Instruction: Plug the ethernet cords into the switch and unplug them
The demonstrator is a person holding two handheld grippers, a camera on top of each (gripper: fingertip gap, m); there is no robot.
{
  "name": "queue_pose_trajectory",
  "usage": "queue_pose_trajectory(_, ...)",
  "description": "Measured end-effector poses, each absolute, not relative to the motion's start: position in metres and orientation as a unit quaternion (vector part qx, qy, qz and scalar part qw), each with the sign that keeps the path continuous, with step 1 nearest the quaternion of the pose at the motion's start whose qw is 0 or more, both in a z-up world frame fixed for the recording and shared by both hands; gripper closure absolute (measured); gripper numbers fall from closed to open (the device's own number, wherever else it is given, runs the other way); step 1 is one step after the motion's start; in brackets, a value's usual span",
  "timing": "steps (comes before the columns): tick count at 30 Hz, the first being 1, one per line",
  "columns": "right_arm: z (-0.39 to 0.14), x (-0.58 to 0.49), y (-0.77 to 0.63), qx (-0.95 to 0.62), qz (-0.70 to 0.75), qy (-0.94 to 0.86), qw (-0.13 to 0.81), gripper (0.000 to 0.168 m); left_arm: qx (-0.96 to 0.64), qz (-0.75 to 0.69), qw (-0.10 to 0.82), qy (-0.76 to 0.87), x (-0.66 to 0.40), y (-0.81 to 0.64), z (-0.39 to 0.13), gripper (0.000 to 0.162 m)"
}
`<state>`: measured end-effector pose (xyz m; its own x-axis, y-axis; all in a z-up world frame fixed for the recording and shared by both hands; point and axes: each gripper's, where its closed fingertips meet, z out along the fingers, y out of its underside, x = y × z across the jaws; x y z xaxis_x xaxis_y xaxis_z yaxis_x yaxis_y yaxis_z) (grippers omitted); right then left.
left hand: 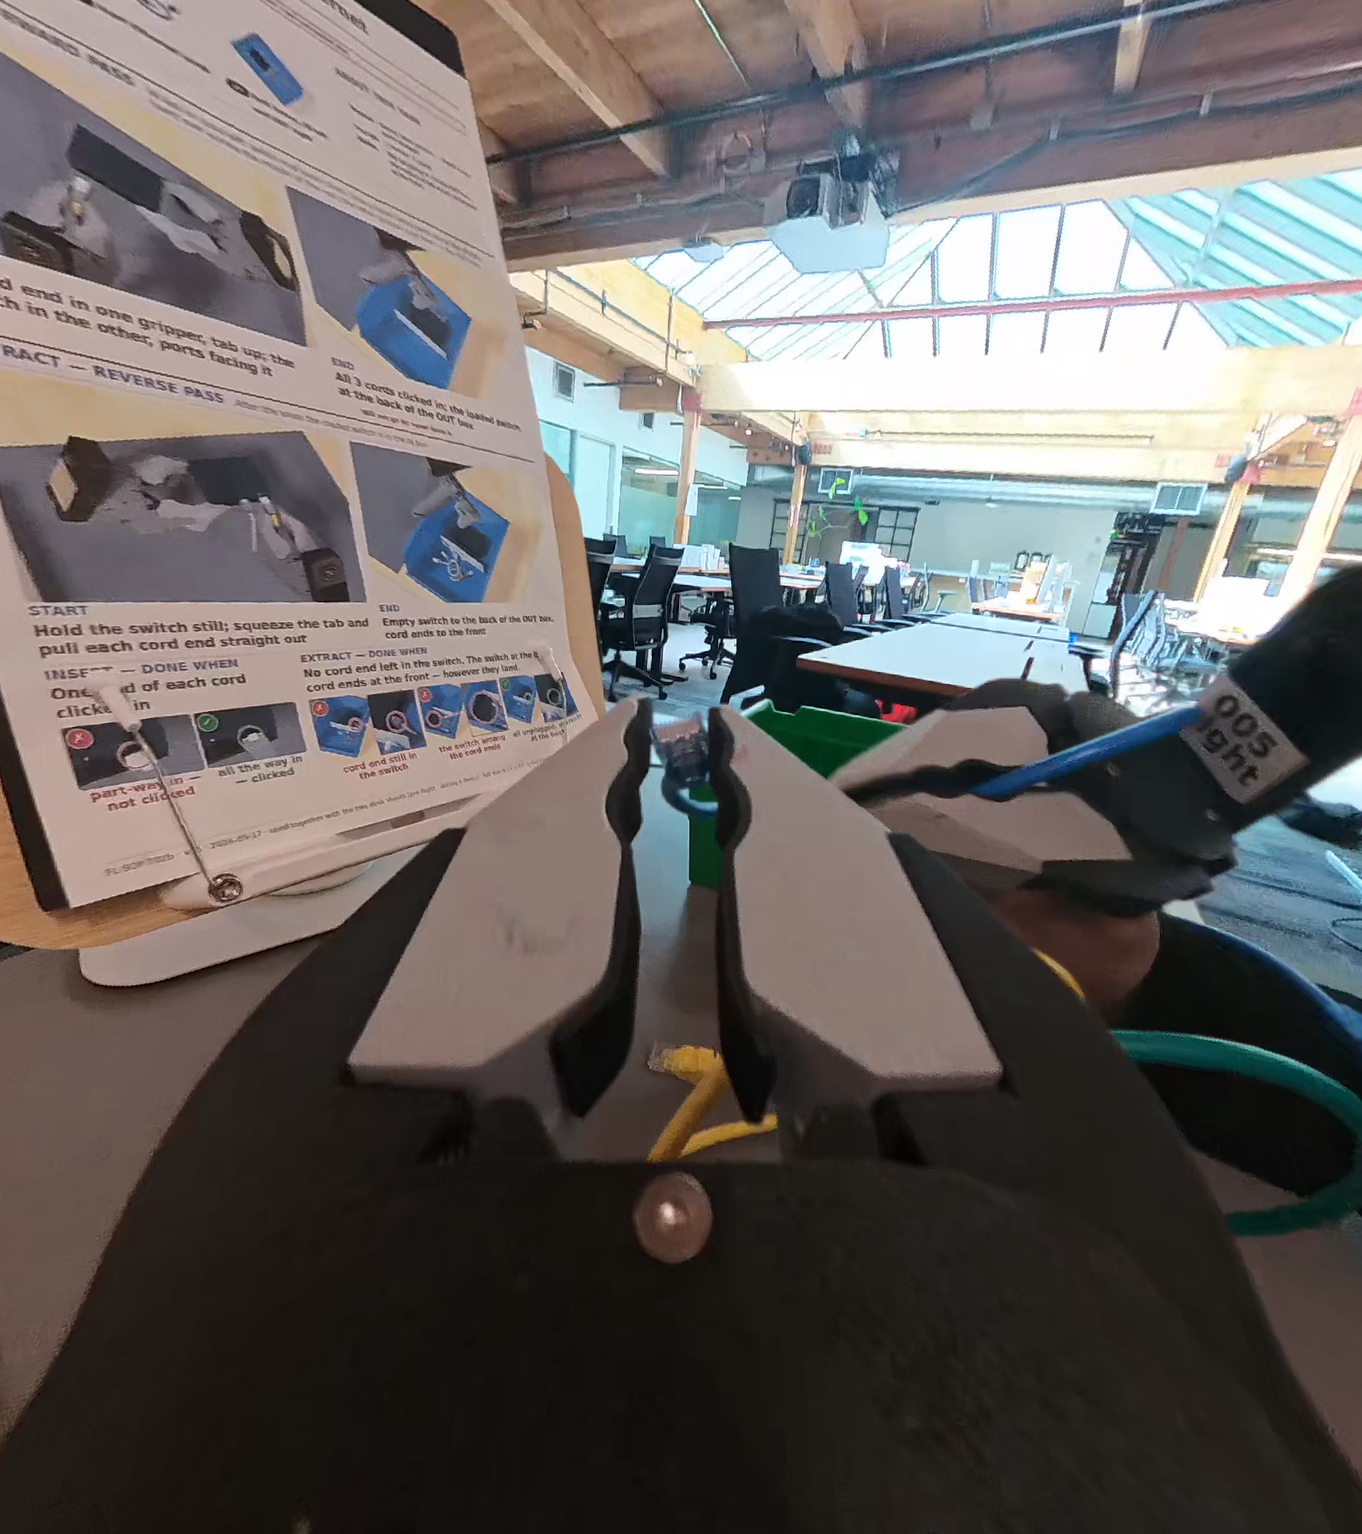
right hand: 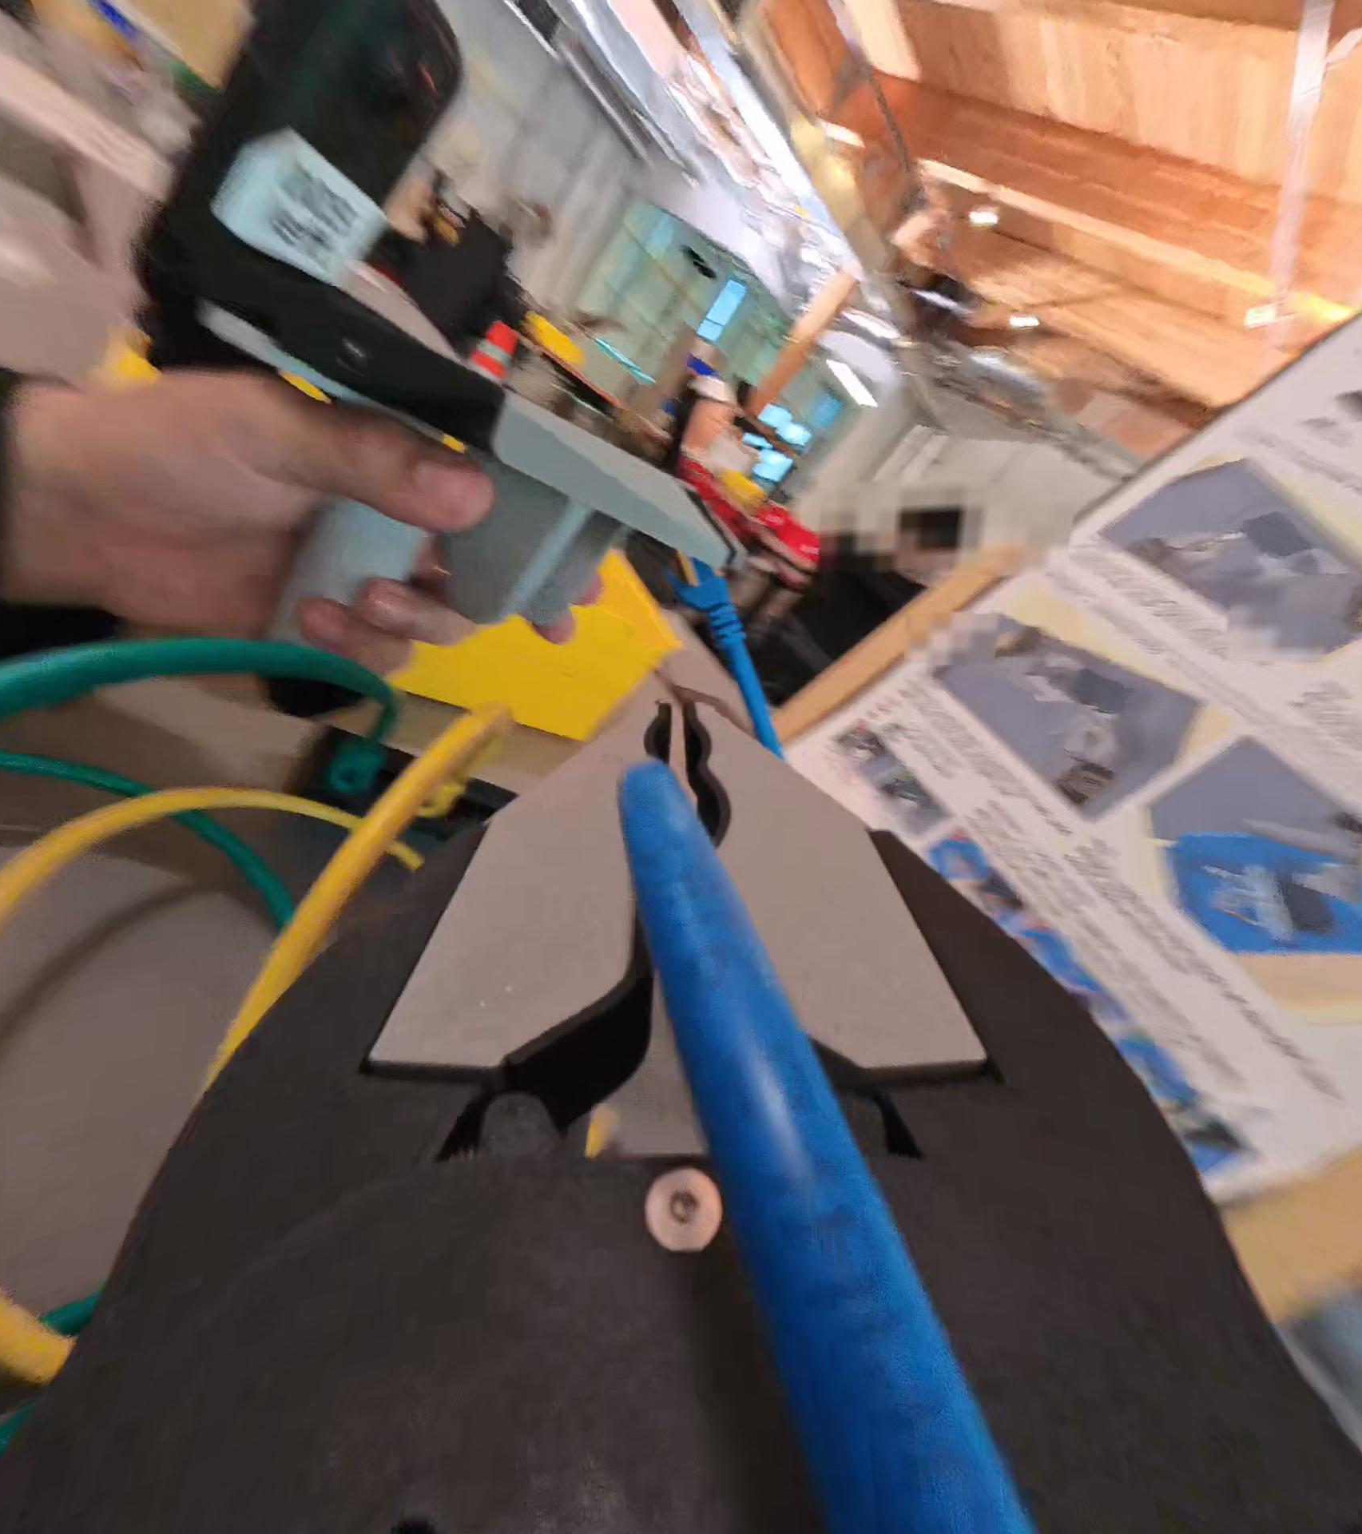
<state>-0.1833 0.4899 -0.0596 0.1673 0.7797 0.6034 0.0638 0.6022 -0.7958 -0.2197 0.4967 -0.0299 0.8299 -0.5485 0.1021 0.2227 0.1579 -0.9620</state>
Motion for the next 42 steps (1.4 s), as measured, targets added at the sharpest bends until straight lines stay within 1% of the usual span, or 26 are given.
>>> queue_pose_trajectory(3,-0.070,-0.187,0.460,-0.360,0.401,-0.622,0.568,0.168,-0.579,-0.253,0.764,0.129,-0.224,0.495,-0.024,0.151)
queue_pose_trajectory(5,-0.074,-0.188,0.443,-0.360,0.466,-0.633,0.504,0.168,-0.573,-0.241,0.773,0.126,-0.225,0.493,-0.021,0.151)
queue_pose_trajectory(8,-0.082,-0.185,0.425,-0.366,0.534,-0.645,0.406,0.164,-0.564,-0.217,0.788,0.120,-0.230,0.492,-0.016,0.151)
queue_pose_trajectory(10,-0.085,-0.189,0.437,-0.413,0.548,-0.622,0.377,0.160,-0.551,-0.206,0.800,0.114,-0.233,0.489,-0.011,0.150)
queue_pose_trajectory(12,-0.089,-0.194,0.469,-0.487,0.542,-0.570,0.379,0.136,-0.539,-0.180,0.816,0.110,-0.239,0.485,-0.006,0.151)
queue_pose_trajectory(14,-0.094,-0.193,0.497,-0.543,0.545,-0.522,0.368,0.120,-0.522,-0.158,0.831,0.108,-0.243,0.480,0.000,0.151)
queue_pose_trajectory(17,-0.091,-0.187,0.516,-0.568,0.572,-0.471,0.358,0.119,-0.516,-0.192,0.824,0.132,-0.233,0.477,0.002,0.150)
queue_pose_trajectory(19,-0.083,-0.184,0.505,-0.545,0.619,-0.464,0.324,0.128,-0.523,-0.205,0.816,0.136,-0.226,0.480,-0.003,0.150)
queue_pose_trajectory(23,-0.074,-0.184,0.483,-0.509,0.674,-0.465,0.265,0.130,-0.521,-0.195,0.812,0.174,-0.207,0.479,-0.008,0.151)
queue_pose_trajectory(25,-0.072,-0.181,0.474,-0.494,0.691,-0.472,0.236,0.134,-0.520,-0.183,0.814,0.185,-0.201,0.478,-0.008,0.151)
queue_pose_trajectory(27,-0.084,-0.183,0.485,-0.527,0.661,-0.474,0.247,0.136,-0.535,-0.151,0.810,0.185,-0.203,0.483,-0.013,0.151)
queue_pose_trajectory(29,-0.109,-0.184,0.515,-0.600,0.577,-0.470,0.292,0.141,-0.557,-0.120,0.803,0.175,-0.210,0.492,-0.020,0.151)
queue_pose_trajectory(30,-0.122,-0.182,0.524,-0.627,0.539,-0.476,0.298,0.139,-0.567,-0.113,0.798,0.168,-0.213,0.495,-0.023,0.151)
queue_pose_trajectory(31,-0.133,-0.181,0.527,-0.647,0.516,-0.483,0.287,0.136,-0.577,-0.105,0.794,0.159,-0.217,0.499,-0.026,0.151)
queue_pose_trajectory(33,-0.151,-0.181,0.520,-0.670,0.510,-0.486,0.233,0.139,-0.589,-0.098,0.789,0.143,-0.223,0.503,-0.030,0.151)
queue_pose_trajectory(34,-0.158,-0.180,0.516,-0.682,0.509,-0.483,0.205,0.132,-0.588,-0.098,0.791,0.139,-0.224,0.503,-0.030,0.151)
queue_pose_trajectory(35,-0.164,-0.179,0.512,-0.687,0.508,-0.487,0.182,0.131,-0.585,-0.101,0.793,0.138,-0.225,0.502,-0.028,0.151)
queue_pose_trajectory(36,-0.166,-0.177,0.506,-0.682,0.512,-0.497,0.162,0.133,-0.582,-0.101,0.796,0.134,-0.226,0.502,-0.027,0.151)
queue_pose_trajectory(37,-0.163,-0.175,0.495,-0.666,0.530,-0.507,0.139,0.137,-0.582,-0.097,0.797,0.129,-0.229,0.502,-0.026,0.151)
queue_pose_trajectory(38,-0.154,-0.172,0.481,-0.639,0.564,-0.512,0.108,0.137,-0.587,-0.091,0.795,0.123,-0.232,0.503,-0.028,0.151)
queue_pose_trajectory(40,-0.122,-0.166,0.455,-0.566,0.652,-0.502,0.050,0.140,-0.599,-0.088,0.789,0.110,-0.237,0.507,-0.031,0.151)
queue_pose_trajectory(42,-0.095,-0.159,0.444,-0.502,0.715,-0.486,0.025,0.145,-0.609,-0.093,0.781,0.102,-0.240,0.509,-0.035,0.151)
